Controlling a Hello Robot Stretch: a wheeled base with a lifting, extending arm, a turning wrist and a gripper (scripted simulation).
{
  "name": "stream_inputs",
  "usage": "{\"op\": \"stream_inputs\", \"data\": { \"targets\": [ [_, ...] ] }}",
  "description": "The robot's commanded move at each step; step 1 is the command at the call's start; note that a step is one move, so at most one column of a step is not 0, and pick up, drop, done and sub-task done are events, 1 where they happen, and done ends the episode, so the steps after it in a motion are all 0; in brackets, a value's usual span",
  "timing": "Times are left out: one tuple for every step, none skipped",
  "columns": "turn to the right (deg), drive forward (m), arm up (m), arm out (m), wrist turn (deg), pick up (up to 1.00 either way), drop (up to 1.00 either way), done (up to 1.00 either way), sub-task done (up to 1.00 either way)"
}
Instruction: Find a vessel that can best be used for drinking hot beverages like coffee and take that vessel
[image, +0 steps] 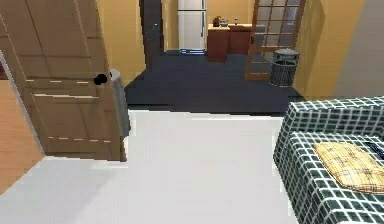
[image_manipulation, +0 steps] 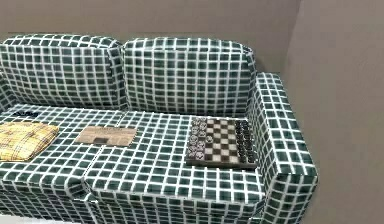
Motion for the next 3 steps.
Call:
{"op": "stream_inputs", "data": {
  "targets": [
    [-3.0, 0.00, 0.00, 0.00, 0.0, 0.00, 0.00, 0.00, 0.00],
    [0.0, 1.00, 0.00, 0.00, 0.0, 0.00, 0.00, 0.00, 0.00],
    [0.0, 1.00, 0.00, 0.00, 0.0, 0.00, 0.00, 0.00, 0.00]
  ]
}}
